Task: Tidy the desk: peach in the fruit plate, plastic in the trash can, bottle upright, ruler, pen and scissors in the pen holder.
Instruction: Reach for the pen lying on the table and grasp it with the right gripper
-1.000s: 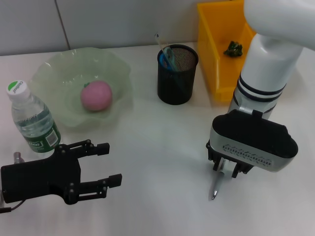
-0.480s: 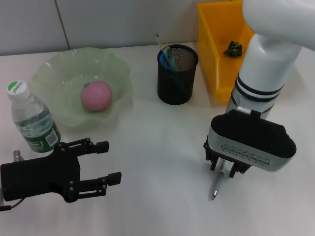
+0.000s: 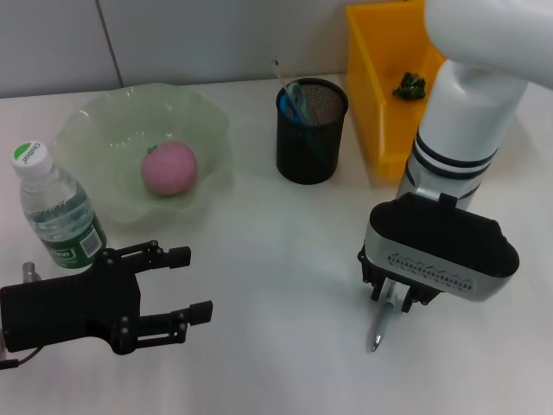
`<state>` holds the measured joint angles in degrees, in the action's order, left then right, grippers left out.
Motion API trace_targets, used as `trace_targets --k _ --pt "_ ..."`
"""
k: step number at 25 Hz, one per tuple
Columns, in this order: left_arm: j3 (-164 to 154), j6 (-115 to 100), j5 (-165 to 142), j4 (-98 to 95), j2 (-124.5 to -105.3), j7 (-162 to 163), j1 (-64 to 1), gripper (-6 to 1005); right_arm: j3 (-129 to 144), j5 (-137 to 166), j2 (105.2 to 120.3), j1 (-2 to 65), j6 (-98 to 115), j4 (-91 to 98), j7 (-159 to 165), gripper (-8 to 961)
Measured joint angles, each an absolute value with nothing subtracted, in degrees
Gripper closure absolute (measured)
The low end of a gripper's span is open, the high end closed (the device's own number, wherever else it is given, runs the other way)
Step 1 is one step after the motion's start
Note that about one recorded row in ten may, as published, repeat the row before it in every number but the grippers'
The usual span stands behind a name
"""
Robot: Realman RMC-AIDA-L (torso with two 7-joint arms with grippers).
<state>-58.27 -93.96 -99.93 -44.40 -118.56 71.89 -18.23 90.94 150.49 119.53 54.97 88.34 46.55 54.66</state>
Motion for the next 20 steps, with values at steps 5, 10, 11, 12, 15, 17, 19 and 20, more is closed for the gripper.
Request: trace_targets --k 5,10,11,12,15,17,19,20 --pt "-58.27 -93.9 -99.93 -44.45 -118.56 71.89 -18.32 215 90.87 150.5 119.53 55.22 88.14 46.09 54.67 618" --pt "-58.27 -93.85 -99.93 -44.47 -118.56 71.89 -18.36 215 90.86 150.49 119.53 55.29 88.39 46.17 54.66 674" --pt "-58.27 -93.84 -99.93 -44.47 -118.56 71.89 -18.55 215 90.84 150.49 119.53 55.32 88.42 46.15 54.66 685" --pt "-58.27 -93.85 -99.93 -44.46 -118.56 71.89 -18.72 215 90.79 150.5 119.53 55.41 88.39 46.08 54.64 696" --pt "-58.27 -93.85 -99.93 -44.46 -118.56 71.89 -18.84 215 90.77 150.5 119.52 55.46 88.29 46.0 54.6 730" --pt "-58.27 -93.85 -99.93 -44.47 -118.56 71.89 -18.92 215 90.73 150.51 119.47 55.47 88.19 45.73 54.53 752" --pt "-58.27 -93.85 -99.93 -44.47 -118.56 71.91 -18.97 215 90.67 150.52 119.46 55.46 88.18 45.61 54.48 763" --pt "-58.27 -93.87 -99.93 -44.47 -118.56 71.92 -18.97 215 90.63 150.52 119.45 55.46 88.16 45.55 54.47 763"
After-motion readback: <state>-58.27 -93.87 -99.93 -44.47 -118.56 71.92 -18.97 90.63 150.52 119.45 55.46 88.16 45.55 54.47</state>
